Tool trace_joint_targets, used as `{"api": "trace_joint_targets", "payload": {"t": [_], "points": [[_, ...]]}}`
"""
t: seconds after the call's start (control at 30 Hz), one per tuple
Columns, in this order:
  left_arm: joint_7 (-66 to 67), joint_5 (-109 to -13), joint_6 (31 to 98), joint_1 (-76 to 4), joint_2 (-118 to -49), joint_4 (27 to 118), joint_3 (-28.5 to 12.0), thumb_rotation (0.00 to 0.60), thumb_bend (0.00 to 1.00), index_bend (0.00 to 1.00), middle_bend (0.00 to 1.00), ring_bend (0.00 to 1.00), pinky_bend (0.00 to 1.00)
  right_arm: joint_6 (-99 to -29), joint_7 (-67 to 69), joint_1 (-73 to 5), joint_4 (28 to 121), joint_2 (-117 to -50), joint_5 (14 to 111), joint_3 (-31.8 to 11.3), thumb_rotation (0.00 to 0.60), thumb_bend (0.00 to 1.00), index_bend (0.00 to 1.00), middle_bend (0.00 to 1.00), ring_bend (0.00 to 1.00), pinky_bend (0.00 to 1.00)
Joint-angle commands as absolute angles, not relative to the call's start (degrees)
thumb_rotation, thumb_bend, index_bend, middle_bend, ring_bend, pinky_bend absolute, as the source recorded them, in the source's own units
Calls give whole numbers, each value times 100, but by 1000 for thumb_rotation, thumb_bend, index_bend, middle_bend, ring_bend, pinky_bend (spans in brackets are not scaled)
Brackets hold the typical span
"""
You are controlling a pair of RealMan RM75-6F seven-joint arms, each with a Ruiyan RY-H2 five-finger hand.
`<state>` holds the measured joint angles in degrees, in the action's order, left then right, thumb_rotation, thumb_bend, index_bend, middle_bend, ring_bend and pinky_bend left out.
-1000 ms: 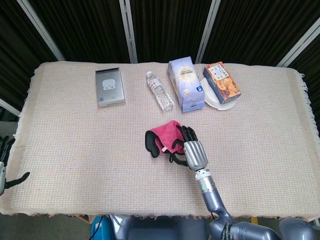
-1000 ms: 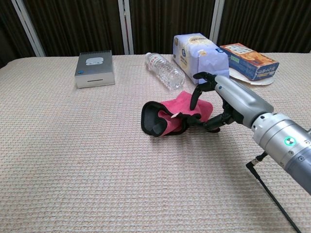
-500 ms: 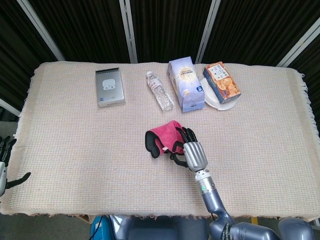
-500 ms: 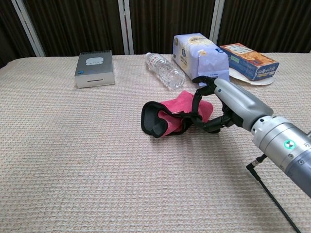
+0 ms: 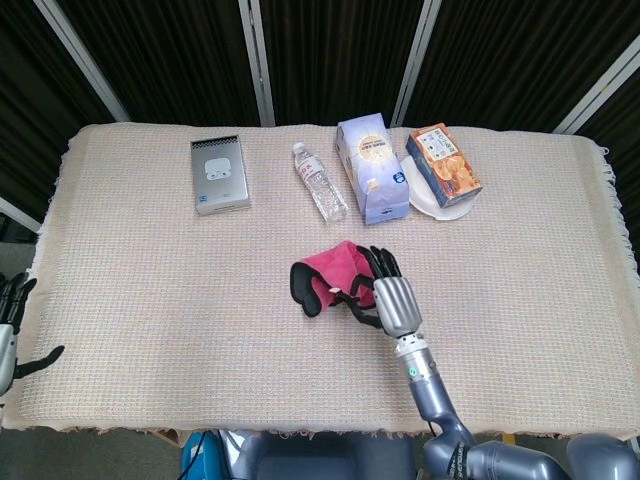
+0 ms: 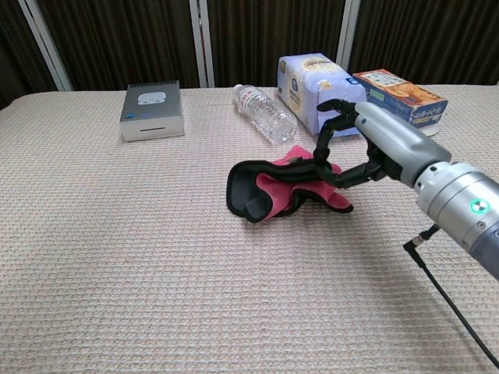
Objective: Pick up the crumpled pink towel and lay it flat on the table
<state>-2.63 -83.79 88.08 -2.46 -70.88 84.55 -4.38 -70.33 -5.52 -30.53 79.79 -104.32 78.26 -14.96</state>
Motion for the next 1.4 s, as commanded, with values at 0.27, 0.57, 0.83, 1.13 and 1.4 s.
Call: {"api": "trace_joint_targets", "payload": {"t": [0.27, 0.57, 0.83, 1.13, 1.4], "points": [[-207, -8284, 8573, -366, -7105, 8612, -463, 600, 35, 18, 0, 0, 0, -6792, -1317, -3530, 8926, -9531, 7304, -2526, 600, 461, 597, 120, 0, 0], [12, -8114, 8265, -631, -7185, 8829, -623, 600, 36, 19, 0, 0, 0, -6618, -2081, -4055, 9609, -8885, 6514, -3380, 600, 461, 597, 120, 0, 0], [168, -7980, 8001, -924, -7218, 9117, -810, 600, 36, 24, 0, 0, 0, -6680, -2333, -4328, 9889, -8568, 6113, -3588, 600, 461, 597, 120, 0, 0], [244, -7800, 7658, -1456, -7309, 9465, -1244, 600, 44, 59, 0, 0, 0, -6739, -2385, -4533, 9953, -8404, 5919, -3548, 600, 461, 598, 120, 0, 0], [354, -7216, 7171, -2255, -7614, 9530, -1968, 600, 142, 102, 0, 0, 0, -6828, -2335, -4611, 9971, -8270, 5813, -3410, 600, 461, 604, 119, 0, 0]]}}
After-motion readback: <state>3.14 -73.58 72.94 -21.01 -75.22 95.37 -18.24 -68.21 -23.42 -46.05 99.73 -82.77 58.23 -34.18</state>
